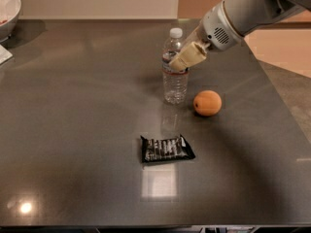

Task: Move water bottle near orange

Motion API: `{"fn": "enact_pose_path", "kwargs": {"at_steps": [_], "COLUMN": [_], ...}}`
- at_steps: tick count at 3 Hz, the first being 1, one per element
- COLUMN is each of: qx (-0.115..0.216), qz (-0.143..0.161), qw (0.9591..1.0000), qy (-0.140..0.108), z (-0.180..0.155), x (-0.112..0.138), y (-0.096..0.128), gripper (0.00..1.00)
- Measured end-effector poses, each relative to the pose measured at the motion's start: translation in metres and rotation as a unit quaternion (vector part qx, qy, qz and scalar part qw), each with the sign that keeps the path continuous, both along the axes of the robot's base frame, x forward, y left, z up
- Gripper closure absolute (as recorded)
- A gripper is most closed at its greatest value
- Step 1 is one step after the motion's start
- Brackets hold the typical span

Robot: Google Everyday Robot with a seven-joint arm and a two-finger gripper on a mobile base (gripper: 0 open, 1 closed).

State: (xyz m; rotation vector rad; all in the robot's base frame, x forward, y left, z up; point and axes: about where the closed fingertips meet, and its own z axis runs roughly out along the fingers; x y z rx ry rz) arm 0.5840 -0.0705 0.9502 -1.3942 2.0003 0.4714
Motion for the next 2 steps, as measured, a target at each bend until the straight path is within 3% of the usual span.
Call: {"fn": "enact_pose_path", "kwargs": {"at_steps": [2], "qx": [0.005], "qz": [-0.027], "qw": [0.9996], "qy": [0.003], "z": [-0.0155], "x": [-0.0006], "y": [-0.0242], "gripper": [0.59]}}
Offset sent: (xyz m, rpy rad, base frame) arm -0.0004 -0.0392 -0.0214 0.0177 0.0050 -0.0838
